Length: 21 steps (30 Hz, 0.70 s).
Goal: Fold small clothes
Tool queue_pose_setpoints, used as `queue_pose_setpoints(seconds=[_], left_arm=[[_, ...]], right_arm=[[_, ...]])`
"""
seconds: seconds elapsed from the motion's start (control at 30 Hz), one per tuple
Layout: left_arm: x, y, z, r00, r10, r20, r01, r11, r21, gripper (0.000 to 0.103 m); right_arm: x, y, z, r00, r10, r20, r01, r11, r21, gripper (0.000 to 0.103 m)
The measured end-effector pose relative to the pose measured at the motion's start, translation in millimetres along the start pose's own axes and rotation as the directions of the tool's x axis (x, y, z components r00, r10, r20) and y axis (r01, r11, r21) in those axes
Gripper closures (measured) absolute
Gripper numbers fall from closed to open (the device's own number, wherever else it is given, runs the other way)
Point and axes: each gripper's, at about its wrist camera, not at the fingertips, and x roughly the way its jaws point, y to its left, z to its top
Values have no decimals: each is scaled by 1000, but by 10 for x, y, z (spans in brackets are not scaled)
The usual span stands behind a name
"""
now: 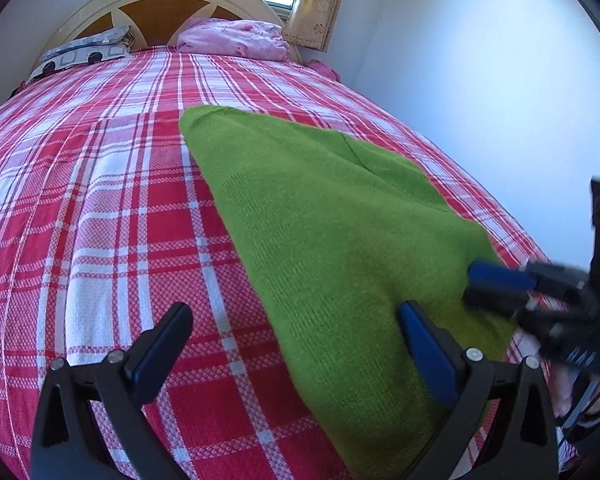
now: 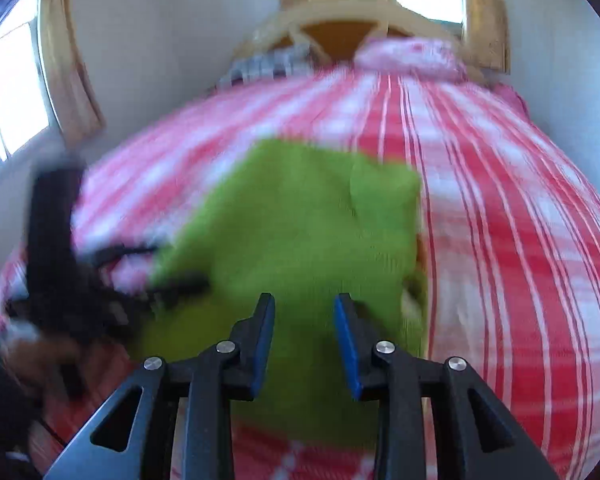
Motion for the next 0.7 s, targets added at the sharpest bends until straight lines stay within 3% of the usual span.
queue_pose_setpoints(seconds=[0.03, 0.17, 0.23, 0.27, 0.3, 0.37, 0.5, 0.7], left_arm=[[8, -10, -2, 1000, 0, -5, 0, 1000, 5, 0], [15, -50, 2, 1000, 11, -12, -11, 1000, 18, 0], [-38, -49, -10, 1000, 15, 1, -15, 1000, -4, 0], [-55, -63, -13, 1000, 8, 5, -8, 1000, -5, 0], [-72, -85, -16, 1000, -13, 9, 13, 1000, -2, 0], [-70, -132, -12, 999, -36, 10, 36, 999, 2, 0], [47, -203, 10, 998, -52, -35, 53, 998, 25, 0], [130, -73, 29, 990, -128, -64, 125, 991, -54, 0]], right_arm=[[79, -44, -99, 999, 6, -33, -6, 1000, 8, 71], [81, -195, -157, 997, 71, -11, -70, 996, 61, 71], [-74, -279, -102, 995, 78, 59, -83, 993, 81, 70], [-151, -327, -74, 993, 63, 95, -71, 993, 89, 62], [-219, -443, -22, 989, 67, 130, -82, 990, 114, 46], [-254, -624, 47, 986, 68, 153, -95, 979, 180, 24], [-86, -1017, 234, 985, 102, 138, -140, 944, 299, 24], [387, -1379, 418, 975, 208, 83, -223, 884, 412, 24]])
